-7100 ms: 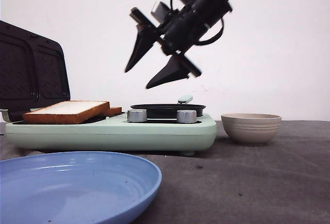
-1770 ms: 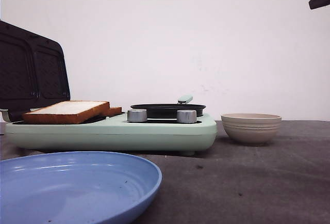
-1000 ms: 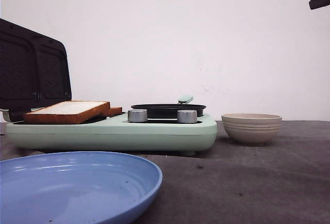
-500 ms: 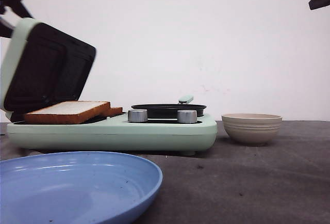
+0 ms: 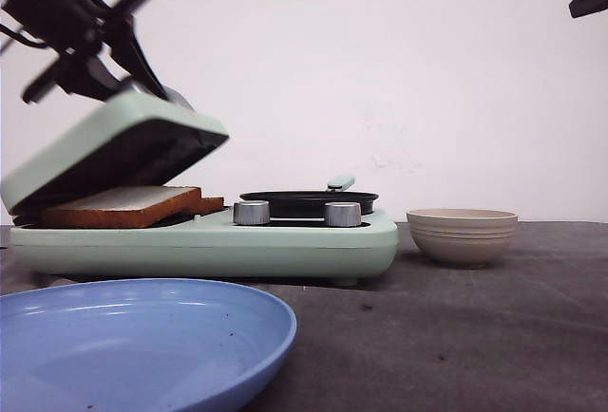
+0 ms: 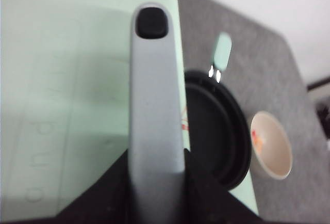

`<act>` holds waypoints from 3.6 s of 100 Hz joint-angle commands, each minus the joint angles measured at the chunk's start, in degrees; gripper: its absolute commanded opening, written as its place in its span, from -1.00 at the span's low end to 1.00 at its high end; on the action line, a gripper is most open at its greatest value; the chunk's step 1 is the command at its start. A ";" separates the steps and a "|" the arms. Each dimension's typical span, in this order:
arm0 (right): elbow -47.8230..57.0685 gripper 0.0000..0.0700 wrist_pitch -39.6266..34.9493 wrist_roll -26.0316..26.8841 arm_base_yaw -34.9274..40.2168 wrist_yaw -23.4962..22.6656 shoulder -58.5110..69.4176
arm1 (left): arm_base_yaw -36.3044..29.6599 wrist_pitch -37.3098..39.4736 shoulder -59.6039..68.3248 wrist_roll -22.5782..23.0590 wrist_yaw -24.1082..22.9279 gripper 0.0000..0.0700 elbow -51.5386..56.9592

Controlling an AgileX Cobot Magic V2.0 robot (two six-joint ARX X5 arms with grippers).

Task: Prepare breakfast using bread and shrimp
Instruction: 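Grasp the lid handle with the left gripper and lower the lid closed, then release the handle and raise the left gripper away, then lower the right gripper to the rim of the beige shrimp bowl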

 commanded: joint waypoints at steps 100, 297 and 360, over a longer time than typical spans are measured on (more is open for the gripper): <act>0.07 -0.04 0.50 -0.37 0.20 0.09 0.17 | -6.54 -0.33 5.44 4.02 -6.82 0.48 0.28; 40.39 0.31 -15.34 -6.27 -5.46 11.28 52.50 | -5.14 -7.61 -61.42 21.99 -13.33 0.34 -22.29; 57.75 0.30 -15.80 -6.43 -9.55 11.67 80.78 | -5.14 -10.88 -63.54 22.21 -15.41 0.34 -22.88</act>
